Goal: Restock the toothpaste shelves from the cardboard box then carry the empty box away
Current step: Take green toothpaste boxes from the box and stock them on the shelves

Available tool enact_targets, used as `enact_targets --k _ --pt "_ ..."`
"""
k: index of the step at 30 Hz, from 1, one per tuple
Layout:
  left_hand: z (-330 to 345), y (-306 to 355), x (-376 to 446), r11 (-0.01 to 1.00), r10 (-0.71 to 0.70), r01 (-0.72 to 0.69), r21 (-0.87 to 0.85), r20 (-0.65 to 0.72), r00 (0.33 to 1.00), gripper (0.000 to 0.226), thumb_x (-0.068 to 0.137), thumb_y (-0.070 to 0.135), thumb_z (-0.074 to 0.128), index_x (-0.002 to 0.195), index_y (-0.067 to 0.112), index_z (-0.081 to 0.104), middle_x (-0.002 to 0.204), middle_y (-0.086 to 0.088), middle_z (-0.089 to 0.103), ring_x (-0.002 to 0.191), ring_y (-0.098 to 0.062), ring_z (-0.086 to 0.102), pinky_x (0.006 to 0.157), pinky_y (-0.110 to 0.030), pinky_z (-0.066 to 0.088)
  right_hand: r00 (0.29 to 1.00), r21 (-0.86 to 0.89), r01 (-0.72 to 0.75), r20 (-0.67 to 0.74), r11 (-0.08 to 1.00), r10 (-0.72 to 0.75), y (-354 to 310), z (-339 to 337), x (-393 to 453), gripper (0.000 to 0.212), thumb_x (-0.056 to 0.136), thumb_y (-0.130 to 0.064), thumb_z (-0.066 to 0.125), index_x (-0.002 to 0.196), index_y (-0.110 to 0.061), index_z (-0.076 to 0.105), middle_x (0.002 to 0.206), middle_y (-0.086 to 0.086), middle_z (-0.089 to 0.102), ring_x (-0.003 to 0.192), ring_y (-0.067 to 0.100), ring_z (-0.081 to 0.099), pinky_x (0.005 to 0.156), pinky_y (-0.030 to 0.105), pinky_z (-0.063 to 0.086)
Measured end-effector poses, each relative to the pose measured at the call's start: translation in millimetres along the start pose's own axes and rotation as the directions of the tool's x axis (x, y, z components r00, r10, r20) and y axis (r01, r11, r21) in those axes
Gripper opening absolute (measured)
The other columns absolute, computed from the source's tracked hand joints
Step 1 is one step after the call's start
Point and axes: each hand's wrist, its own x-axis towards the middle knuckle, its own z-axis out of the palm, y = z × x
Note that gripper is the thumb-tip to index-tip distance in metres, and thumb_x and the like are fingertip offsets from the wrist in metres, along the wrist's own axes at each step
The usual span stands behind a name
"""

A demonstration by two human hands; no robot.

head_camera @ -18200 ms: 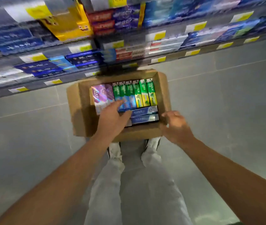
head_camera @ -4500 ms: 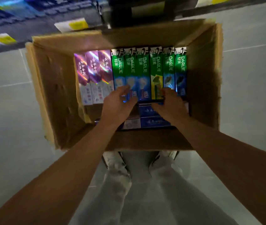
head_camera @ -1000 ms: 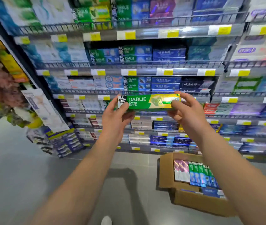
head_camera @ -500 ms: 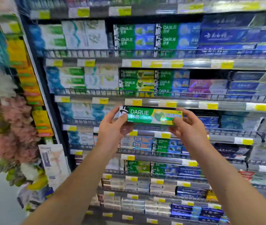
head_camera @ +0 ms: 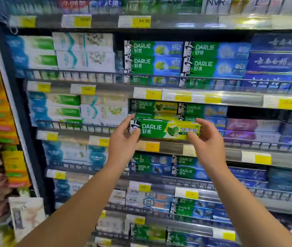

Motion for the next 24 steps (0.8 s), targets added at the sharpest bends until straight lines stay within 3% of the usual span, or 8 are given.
enact_targets --k 1,4,7,11,14,17,20,24 --pt "6 0 12 0.999 0.017 -0.017 0.031 -0.021 1.0 0.044 0.097 0.026 0.057 0.133 0.051 0.049 0.107 -0.012 0.056 0.066 -0.001 0.053 0.071 -0.023 0.049 1.0 0.013 -0.011 -0.013 1.0 0.011 4 5 12 0.043 0.09 -0.02 0.066 0.132 -0.022 0.055 0.111 -0.004 0.056 0.103 0.009 0.051 0.088 0.024 0.042" --pt "22 0 41 0.995 0.05 -0.043 0.086 -0.088 0.995 0.045 0.097 0.028 0.056 0.137 0.047 0.047 0.107 0.022 0.042 0.079 0.014 0.05 0.084 -0.024 0.043 0.999 0.05 -0.026 -0.026 0.998 0.027 15 19 42 0.047 0.091 -0.022 0.066 0.136 -0.023 0.052 0.122 -0.001 0.057 0.114 0.012 0.052 0.093 0.026 0.043" --pt "30 -5 62 0.994 0.063 -0.05 0.1 -0.127 0.99 0.044 0.098 0.03 0.055 0.136 0.05 0.046 0.112 0.025 0.04 0.087 0.02 0.046 0.081 -0.013 0.036 0.998 0.088 -0.039 -0.038 0.995 0.043 22 30 61 0.048 0.091 -0.022 0.067 0.136 -0.022 0.052 0.128 -0.002 0.057 0.118 0.009 0.052 0.095 0.023 0.042" --pt "34 -14 79 0.994 0.083 -0.068 0.091 -0.171 0.982 0.045 0.097 0.029 0.056 0.137 0.047 0.047 0.11 0.029 0.043 0.079 0.026 0.047 0.063 0.003 0.035 0.997 0.146 -0.024 -0.072 0.989 0.035 24 39 71 0.044 0.09 -0.021 0.068 0.132 -0.025 0.054 0.126 -0.007 0.058 0.113 0.002 0.051 0.099 0.025 0.044" --pt "37 -18 85 0.995 0.102 -0.096 0.036 -0.223 0.969 0.044 0.095 0.026 0.06 0.134 0.045 0.052 0.114 0.031 0.048 0.09 0.02 0.052 0.076 -0.004 0.044 0.994 0.167 0.006 -0.11 0.986 0.013 26 46 75 0.044 0.091 -0.021 0.067 0.132 -0.026 0.053 0.122 -0.013 0.056 0.114 0.0 0.05 0.096 0.022 0.043" --pt "43 -23 88 0.991 0.123 -0.132 -0.013 -0.286 0.95 0.043 0.093 0.023 0.063 0.13 0.043 0.057 0.127 0.023 0.053 0.112 -0.001 0.057 0.096 -0.025 0.049 0.99 0.185 0.021 -0.143 0.983 0.005 28 52 80 0.042 0.091 -0.019 0.066 0.131 -0.024 0.053 0.12 -0.015 0.055 0.113 0.0 0.05 0.094 0.02 0.041" --pt "45 -27 92 0.991 0.121 -0.135 -0.016 -0.337 0.934 0.041 0.091 0.02 0.066 0.126 0.041 0.058 0.122 0.012 0.062 0.104 -0.005 0.061 0.094 -0.029 0.052 0.988 0.175 0.023 -0.156 0.984 0.004 30 59 84 0.042 0.091 -0.017 0.066 0.13 -0.022 0.054 0.12 -0.012 0.056 0.113 0.002 0.051 0.092 0.018 0.041" --pt "44 -32 98 0.993 0.092 -0.111 -0.029 -0.381 0.92 0.035 0.089 0.019 0.069 0.119 0.034 0.059 0.102 0.023 0.061 0.097 0.002 0.059 0.089 -0.025 0.052 0.992 0.175 0.03 -0.129 0.984 -0.008 35 65 90 0.042 0.09 -0.015 0.068 0.129 -0.021 0.056 0.12 -0.01 0.06 0.111 0.002 0.055 0.088 0.009 0.042"
